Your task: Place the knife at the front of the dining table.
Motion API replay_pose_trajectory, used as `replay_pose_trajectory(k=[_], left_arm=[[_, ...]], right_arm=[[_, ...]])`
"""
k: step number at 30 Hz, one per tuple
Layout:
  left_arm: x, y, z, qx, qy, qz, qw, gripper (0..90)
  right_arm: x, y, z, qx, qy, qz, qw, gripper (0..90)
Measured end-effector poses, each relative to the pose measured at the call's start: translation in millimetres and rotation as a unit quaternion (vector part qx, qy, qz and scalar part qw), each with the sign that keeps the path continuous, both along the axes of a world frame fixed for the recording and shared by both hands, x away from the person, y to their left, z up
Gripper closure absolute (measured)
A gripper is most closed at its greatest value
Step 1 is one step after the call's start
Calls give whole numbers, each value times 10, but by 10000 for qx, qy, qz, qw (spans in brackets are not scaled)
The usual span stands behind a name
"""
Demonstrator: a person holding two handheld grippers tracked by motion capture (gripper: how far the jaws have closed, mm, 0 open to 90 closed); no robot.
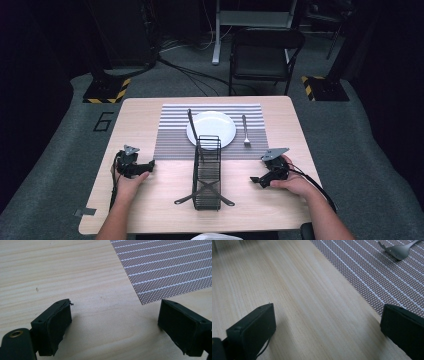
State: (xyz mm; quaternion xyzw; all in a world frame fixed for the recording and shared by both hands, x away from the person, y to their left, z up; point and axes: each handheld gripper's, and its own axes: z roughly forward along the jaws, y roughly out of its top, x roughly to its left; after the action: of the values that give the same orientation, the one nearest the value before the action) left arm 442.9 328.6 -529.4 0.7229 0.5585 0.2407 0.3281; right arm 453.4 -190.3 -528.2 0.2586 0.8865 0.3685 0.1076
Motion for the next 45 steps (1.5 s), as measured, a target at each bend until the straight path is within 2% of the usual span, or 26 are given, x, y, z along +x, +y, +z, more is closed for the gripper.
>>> replay_pose_trajectory(k=[2,5,19,25,26,28,29,31,32,36,37,39,45], left_arm=[[5,-2,4,55,42,-3,10000,113],[14,-17,-5,10,-30,71,10000,112],[14,-23,-3,-5,-26,113,9999,122],[7,-10,8,26,-32,119,9999,167],[1,-20,15,-3,-48,184,9998,190],[-13,-16,41,55,14,151,9999,267],[-15,-21,47,28,35,161,9999,277],[-17,-19,56,5,92,137,9999,278],[-19,-32,70,-78,115,156,9998,282],[-41,-64,128,-71,79,124,9999,312],[-53,-92,149,-179,9,139,9997,326],[-72,-118,177,-278,53,94,9996,344],[-106,-201,238,-218,22,-83,9997,372]], right_arm=[[0,0,0,-2,-1,3,10000,0],[1,-2,0,-8,-3,15,10000,0],[1,-2,0,-8,-4,18,10000,0],[1,0,0,-1,0,4,10000,0],[0,0,0,-2,2,3,10000,0],[0,0,0,-1,2,3,10000,0],[0,0,0,-2,1,3,10000,0],[0,0,0,-2,1,3,10000,0],[1,0,0,-3,-5,6,10000,0],[2,-2,0,-9,-4,18,10000,0],[1,0,0,-4,-6,8,10000,0],[0,0,0,-2,1,4,10000,0],[2,-3,1,-12,-5,22,10000,0]])
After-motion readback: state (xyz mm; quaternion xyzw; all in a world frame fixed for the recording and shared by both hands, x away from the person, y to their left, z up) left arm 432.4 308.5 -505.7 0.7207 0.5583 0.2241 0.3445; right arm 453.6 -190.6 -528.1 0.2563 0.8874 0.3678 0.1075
